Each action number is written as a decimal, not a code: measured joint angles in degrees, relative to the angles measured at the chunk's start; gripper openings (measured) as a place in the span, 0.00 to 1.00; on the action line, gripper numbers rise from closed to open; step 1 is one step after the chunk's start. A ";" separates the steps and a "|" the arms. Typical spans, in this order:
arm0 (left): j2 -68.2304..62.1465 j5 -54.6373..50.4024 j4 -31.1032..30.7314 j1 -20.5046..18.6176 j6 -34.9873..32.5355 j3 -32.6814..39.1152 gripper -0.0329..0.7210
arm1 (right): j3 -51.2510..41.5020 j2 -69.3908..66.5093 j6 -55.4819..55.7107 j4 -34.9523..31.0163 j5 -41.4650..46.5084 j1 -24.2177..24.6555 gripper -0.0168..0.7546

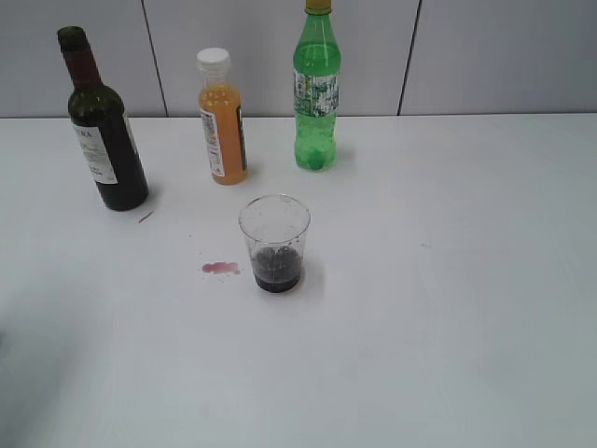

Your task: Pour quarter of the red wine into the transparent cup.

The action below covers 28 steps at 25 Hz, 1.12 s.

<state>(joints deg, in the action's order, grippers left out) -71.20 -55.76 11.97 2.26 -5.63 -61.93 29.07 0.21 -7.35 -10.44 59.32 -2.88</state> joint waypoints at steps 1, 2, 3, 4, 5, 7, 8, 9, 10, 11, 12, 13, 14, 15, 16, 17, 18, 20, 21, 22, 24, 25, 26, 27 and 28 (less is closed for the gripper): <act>0.61 -1.91 -0.11 -1.06 0.00 -0.15 0.82 | 0.00 0.00 0.00 0.00 0.00 0.00 0.78; 1.38 -3.61 -0.31 -2.33 0.00 -0.15 0.82 | 0.00 0.00 0.00 0.00 0.00 0.00 0.78; 2.22 -4.84 -0.69 -3.49 -0.23 -0.15 0.82 | 0.00 0.00 0.00 0.00 0.00 0.00 0.78; 2.96 -6.07 -1.11 -4.39 -0.45 -0.15 0.82 | 0.00 0.00 0.00 0.00 0.00 0.00 0.78; 3.94 -7.29 -1.54 -4.82 -0.57 -0.15 0.82 | 0.00 0.00 0.00 0.00 0.00 0.00 0.78; 6.15 -10.01 -2.01 -5.14 -0.76 -0.15 0.82 | 0.00 0.00 0.00 0.00 0.05 0.00 0.78; 7.16 -11.58 -2.01 -5.19 -0.86 -0.15 0.82 | 0.00 0.00 0.00 0.00 0.05 0.00 0.78; 8.47 -12.71 -2.15 -5.19 -0.91 -0.15 0.82 | 0.00 0.00 0.00 0.00 0.05 0.00 0.78; 9.93 -13.20 -2.28 -5.19 -0.91 -0.15 0.82 | 0.00 0.00 0.00 0.00 0.05 0.00 0.78; 11.24 -13.47 -2.65 -5.19 -0.91 -0.15 0.82 | 0.00 0.00 0.00 0.00 0.05 0.00 0.78; 12.92 -13.68 -3.03 -5.19 -0.91 -0.15 0.82 | 0.00 0.00 0.00 0.00 0.05 0.00 0.78; 14.69 -13.73 -3.55 -5.19 -0.83 0.07 0.82 | 0.00 0.00 0.00 0.00 0.05 0.00 0.78; 16.68 -13.73 -4.00 -5.19 -0.68 0.75 0.82 | 0.00 0.00 0.00 0.00 0.05 0.00 0.78; 18.39 -13.73 -4.37 -5.19 -0.52 1.94 0.82 | 0.00 0.00 0.00 0.00 0.05 0.00 0.78; 20.53 -13.73 -4.62 -5.19 -0.28 3.31 0.82 | 0.00 0.00 0.00 0.00 0.05 0.00 0.78; 22.76 -13.88 -4.68 -5.19 -0.15 5.15 0.82 | 0.00 0.00 0.00 0.00 0.05 0.00 0.78; 25.15 -13.88 -4.73 -5.19 -0.03 7.15 0.82 | 0.00 0.00 0.00 0.00 0.05 0.00 0.78; 30.14 -14.06 -4.73 -5.19 -0.04 10.96 0.82 | 0.00 0.00 0.00 0.00 0.05 0.00 0.78; 33.14 -14.06 -4.73 -5.19 -0.02 12.95 0.82 | 0.00 0.00 0.00 0.00 0.05 0.00 0.78; 35.73 -14.14 -4.73 -5.19 -0.02 14.83 0.82 | 0.00 0.00 0.00 0.00 0.05 0.00 0.78; 42.23 -14.18 -4.73 -5.19 -0.02 17.88 0.82 | 0.00 0.00 0.00 0.00 0.05 0.00 0.78; 45.32 -14.18 -4.73 -5.19 -0.02 19.46 0.82 | 0.00 0.00 0.00 0.00 0.05 0.00 0.78; 47.85 -13.70 -4.73 -5.19 -0.02 20.93 0.82 | 0.00 0.00 0.00 0.00 0.05 0.00 0.78; 50.75 -12.56 -4.73 -5.19 -0.02 22.21 0.82 | 0.00 0.00 0.00 0.00 0.05 0.00 0.78; 53.49 -11.31 -4.73 -5.19 -0.02 23.76 0.82 | 0.00 0.00 0.00 0.00 0.05 0.00 0.78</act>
<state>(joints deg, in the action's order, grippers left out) -17.72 -67.08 7.24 -2.93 -5.66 -38.18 29.07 0.21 -7.35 -10.44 59.38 -2.88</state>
